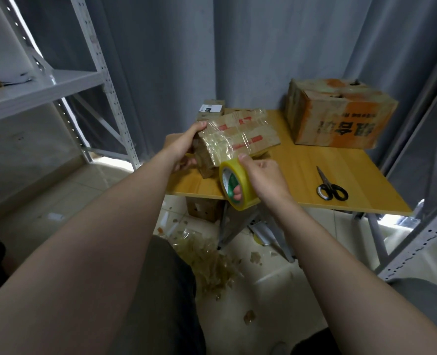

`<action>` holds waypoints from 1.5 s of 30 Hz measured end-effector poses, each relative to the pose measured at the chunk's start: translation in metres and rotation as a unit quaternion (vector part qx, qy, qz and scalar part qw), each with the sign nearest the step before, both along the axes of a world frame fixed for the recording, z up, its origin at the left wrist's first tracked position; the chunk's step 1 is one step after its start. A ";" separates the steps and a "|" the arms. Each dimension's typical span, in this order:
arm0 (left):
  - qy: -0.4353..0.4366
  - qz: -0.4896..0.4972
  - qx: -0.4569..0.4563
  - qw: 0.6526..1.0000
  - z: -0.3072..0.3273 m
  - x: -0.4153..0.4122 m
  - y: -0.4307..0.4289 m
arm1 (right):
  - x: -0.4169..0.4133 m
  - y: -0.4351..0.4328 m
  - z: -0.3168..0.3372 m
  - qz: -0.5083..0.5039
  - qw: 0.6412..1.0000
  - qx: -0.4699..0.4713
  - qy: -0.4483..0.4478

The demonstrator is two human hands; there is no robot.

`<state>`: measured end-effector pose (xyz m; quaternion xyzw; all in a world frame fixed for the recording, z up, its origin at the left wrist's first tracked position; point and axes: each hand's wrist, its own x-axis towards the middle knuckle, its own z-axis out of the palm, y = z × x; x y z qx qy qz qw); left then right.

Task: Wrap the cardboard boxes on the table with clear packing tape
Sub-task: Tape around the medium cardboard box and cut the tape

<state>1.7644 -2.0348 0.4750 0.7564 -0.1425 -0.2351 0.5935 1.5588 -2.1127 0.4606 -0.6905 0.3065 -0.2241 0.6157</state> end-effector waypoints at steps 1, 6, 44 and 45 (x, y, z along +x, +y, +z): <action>0.004 0.002 0.000 1.000 -0.001 0.001 -0.001 | 0.000 -0.001 -0.002 0.000 1.000 -0.004 0.016; 0.007 -0.006 0.015 1.000 0.001 0.002 -0.002 | 0.002 -0.001 -0.006 -0.010 0.999 -0.006 0.051; -0.098 0.041 0.135 0.985 -0.025 0.017 -0.021 | 0.017 0.014 -0.005 0.039 0.993 0.081 0.082; -0.181 0.058 0.151 0.970 -0.025 0.019 -0.020 | 0.017 0.014 -0.010 0.036 0.992 0.097 0.065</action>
